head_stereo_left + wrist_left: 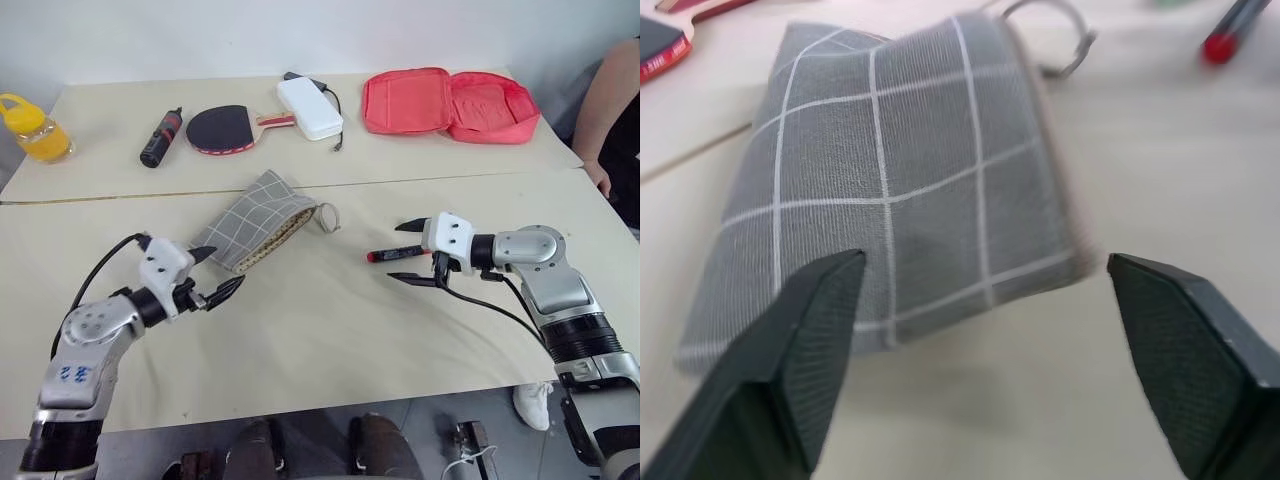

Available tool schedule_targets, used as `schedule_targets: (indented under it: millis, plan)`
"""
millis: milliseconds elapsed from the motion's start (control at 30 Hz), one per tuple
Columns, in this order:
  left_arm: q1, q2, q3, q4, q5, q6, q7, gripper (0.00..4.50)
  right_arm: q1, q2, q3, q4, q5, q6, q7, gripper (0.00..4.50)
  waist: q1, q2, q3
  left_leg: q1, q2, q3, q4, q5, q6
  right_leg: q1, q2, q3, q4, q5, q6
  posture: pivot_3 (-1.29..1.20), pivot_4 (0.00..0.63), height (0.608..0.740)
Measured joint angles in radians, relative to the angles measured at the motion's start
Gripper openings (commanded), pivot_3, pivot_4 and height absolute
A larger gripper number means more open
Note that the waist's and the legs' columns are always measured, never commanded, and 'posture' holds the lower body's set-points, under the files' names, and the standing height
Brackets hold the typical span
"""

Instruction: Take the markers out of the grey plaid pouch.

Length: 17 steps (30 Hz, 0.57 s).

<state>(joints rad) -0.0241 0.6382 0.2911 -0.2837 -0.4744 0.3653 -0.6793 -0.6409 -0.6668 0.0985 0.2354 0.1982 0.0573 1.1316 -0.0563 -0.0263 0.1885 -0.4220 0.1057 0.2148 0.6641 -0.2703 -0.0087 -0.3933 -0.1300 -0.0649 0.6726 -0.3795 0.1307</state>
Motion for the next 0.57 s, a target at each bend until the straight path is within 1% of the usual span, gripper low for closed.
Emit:
schedule_targets:
  millis: [67, 167, 267, 333, 467, 567]
  plan:
    - [0.037, -0.007, 0.06, -0.042, -0.062, 0.041, 0.009, 3.94, 0.021, 0.008, -0.049, -0.043, 0.059, 0.037, -0.008, 4.5, 0.002, 0.0, 0.0, 0.0, 0.0, -0.001, 0.001, 0.0, 0.0, 0.002, -0.001, 0.0, 0.0, 0.0, 0.0, 0.0, 0.15, 0.74]
    - [0.085, -0.039, 0.14, -0.094, -0.154, 0.113, 0.055, 3.94, 0.136, 0.035, -0.12, -0.121, 0.159, 0.098, -0.026, 4.5, 0.015, -0.002, -0.001, 0.0, -0.002, -0.004, 0.001, 0.0, 0.001, 0.004, -0.001, -0.001, -0.002, 0.0, 0.0, 0.0, 0.15, 0.74]
    - [0.154, -0.048, 0.176, -0.108, -0.166, 0.117, 0.071, 3.94, 0.304, 0.058, -0.139, -0.194, 0.208, 0.1, -0.021, 4.5, 0.027, -0.002, -0.001, 0.0, -0.002, -0.003, 0.0, -0.001, 0.001, 0.003, -0.001, -0.001, -0.005, 0.0, 0.0, 0.0, 0.15, 0.74]
    - [0.197, -0.052, 0.197, -0.109, -0.166, 0.116, 0.076, 3.94, 0.365, 0.088, -0.177, -0.224, 0.245, 0.094, -0.043, 4.5, 0.027, -0.002, -0.001, 0.0, -0.002, -0.002, 0.001, -0.001, 0.001, 0.003, -0.001, -0.001, -0.004, 0.0, 0.0, 0.0, 0.15, 0.74]
    - [0.245, -0.058, 0.219, -0.113, -0.153, 0.099, 0.086, 3.94, 0.446, 0.091, -0.27, -0.225, 0.219, -0.04, -0.091, 4.5, 0.026, -0.002, -0.001, 0.001, -0.002, -0.002, 0.001, -0.001, 0.001, 0.005, -0.001, -0.001, -0.006, 0.0, 0.0, 0.0, 0.15, 0.74]
    - [0.244, -0.077, 0.223, -0.11, -0.147, 0.08, 0.11, 3.94, 0.488, 0.09, -0.284, -0.2, 0.2, -0.092, -0.101, 4.5, 0.025, -0.002, -0.001, 0.002, -0.002, -0.003, 0.001, -0.001, 0.001, 0.007, -0.001, -0.001, -0.007, 0.0, 0.0, 0.0, 0.15, 0.74]
